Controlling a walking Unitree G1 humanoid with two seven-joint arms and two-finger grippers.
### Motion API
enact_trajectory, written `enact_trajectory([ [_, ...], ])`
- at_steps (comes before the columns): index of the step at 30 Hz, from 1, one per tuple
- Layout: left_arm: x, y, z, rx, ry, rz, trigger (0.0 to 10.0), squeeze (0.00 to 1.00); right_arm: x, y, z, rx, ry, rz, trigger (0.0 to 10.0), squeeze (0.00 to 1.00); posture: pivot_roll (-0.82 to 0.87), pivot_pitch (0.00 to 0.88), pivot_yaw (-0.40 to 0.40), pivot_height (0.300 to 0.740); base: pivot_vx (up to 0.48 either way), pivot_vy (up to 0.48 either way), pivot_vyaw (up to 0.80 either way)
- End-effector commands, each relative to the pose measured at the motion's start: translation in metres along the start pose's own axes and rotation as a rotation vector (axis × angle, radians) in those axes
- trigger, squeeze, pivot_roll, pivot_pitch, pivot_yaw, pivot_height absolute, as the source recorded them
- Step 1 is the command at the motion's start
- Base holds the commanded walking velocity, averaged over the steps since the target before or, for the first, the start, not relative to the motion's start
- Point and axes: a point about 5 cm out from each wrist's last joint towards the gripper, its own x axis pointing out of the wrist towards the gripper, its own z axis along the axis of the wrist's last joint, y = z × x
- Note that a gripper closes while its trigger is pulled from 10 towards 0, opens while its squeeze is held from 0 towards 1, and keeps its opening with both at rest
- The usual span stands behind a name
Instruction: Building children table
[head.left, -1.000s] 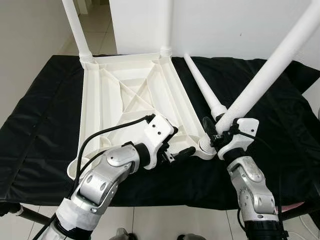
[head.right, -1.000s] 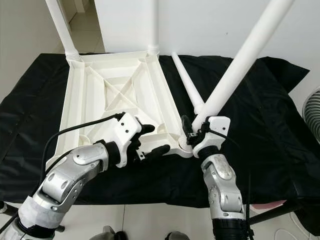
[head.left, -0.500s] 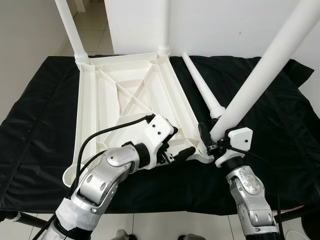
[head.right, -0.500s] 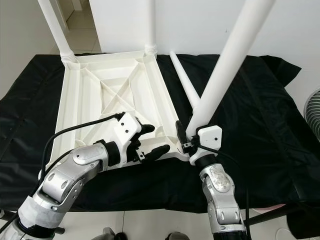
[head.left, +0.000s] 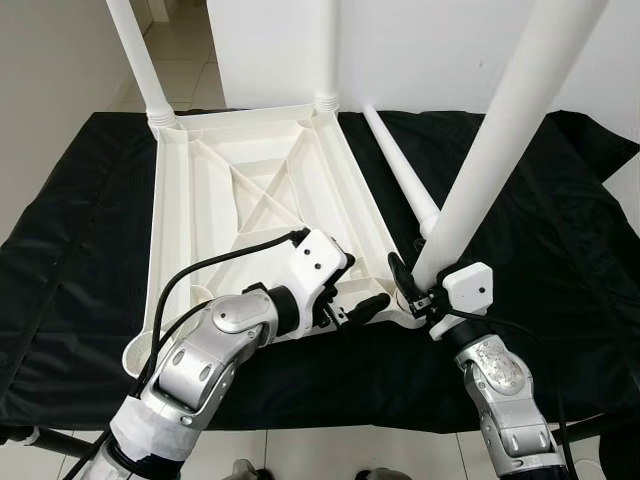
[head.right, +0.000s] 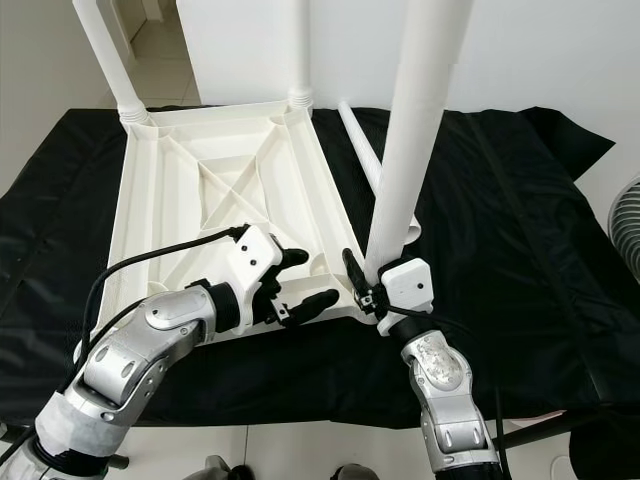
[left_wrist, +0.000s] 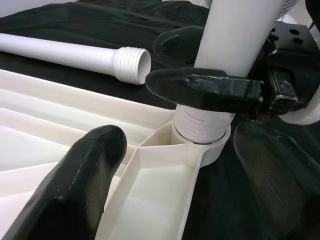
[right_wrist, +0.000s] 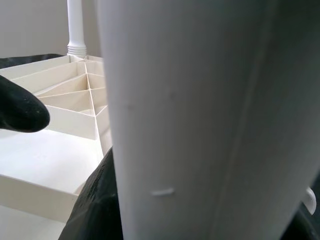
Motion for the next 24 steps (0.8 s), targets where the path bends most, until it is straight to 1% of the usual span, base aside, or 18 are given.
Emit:
enact_trajectory([
  [1, -0.001, 0.000, 0.003, 0.007, -0.003, 0.000, 10.0, 0.00, -0.008, 0.001, -0.032, 0.067, 0.210, 0.002, 10.0, 0.00, -0.12, 0.072, 0.061, 0.740, 0.000, 0.000, 0.00],
  [4, -0.001, 0.000, 0.004, 0.008, -0.004, 0.001, 10.0, 0.00, -0.006, -0.001, -0.032, 0.073, 0.234, 0.014, 10.0, 0.00, -0.12, 0.075, 0.062, 0.740, 0.000, 0.000, 0.00],
  [5, -0.001, 0.001, 0.004, 0.008, -0.005, 0.002, 10.0, 0.00, -0.004, -0.003, -0.032, 0.077, 0.258, 0.030, 10.0, 0.00, -0.11, 0.076, 0.063, 0.740, 0.000, 0.000, 0.00],
  [7, -0.001, 0.001, 0.004, 0.008, -0.005, 0.002, 10.0, 0.00, -0.004, -0.003, -0.032, 0.077, 0.258, 0.030, 10.0, 0.00, -0.11, 0.076, 0.063, 0.740, 0.000, 0.000, 0.00],
  [11, -0.001, 0.002, 0.005, 0.012, -0.006, 0.007, 10.0, 0.00, 0.002, -0.010, -0.030, 0.073, 0.287, 0.065, 10.0, 0.00, -0.11, 0.076, 0.060, 0.740, 0.000, 0.000, 0.00],
  [14, -0.001, 0.002, 0.005, 0.012, -0.007, 0.008, 10.0, 0.00, 0.002, -0.011, -0.029, 0.069, 0.287, 0.068, 10.0, 0.00, -0.11, 0.076, 0.060, 0.740, 0.000, 0.000, 0.00],
  [16, -0.001, 0.002, 0.005, 0.013, -0.009, 0.012, 10.0, 0.00, 0.000, -0.012, -0.033, 0.105, 0.304, 0.066, 10.0, 0.00, -0.11, 0.076, 0.060, 0.740, 0.000, 0.000, 0.00],
  [18, -0.002, 0.002, 0.006, 0.011, -0.010, 0.017, 10.0, 0.00, -0.004, -0.013, -0.040, 0.163, 0.332, 0.048, 10.0, 0.00, -0.11, 0.082, 0.057, 0.740, 0.000, 0.000, 0.00],
  [21, -0.002, 0.002, 0.006, 0.012, -0.010, 0.018, 10.0, 0.00, -0.006, -0.015, -0.043, 0.191, 0.359, 0.029, 10.0, 0.00, -0.11, 0.082, 0.057, 0.740, 0.000, 0.000, 0.00],
  [23, -0.002, 0.002, 0.006, 0.012, -0.010, 0.018, 10.0, 0.00, -0.006, -0.015, -0.043, 0.191, 0.359, 0.029, 10.0, 0.00, -0.11, 0.082, 0.057, 0.740, 0.000, 0.000, 0.00],
  [24, -0.002, 0.002, 0.006, 0.012, -0.010, 0.018, 10.0, 0.00, -0.007, -0.017, -0.045, 0.220, 0.368, 0.012, 10.0, 0.00, -0.11, 0.082, 0.057, 0.740, 0.000, 0.000, 0.00],
])
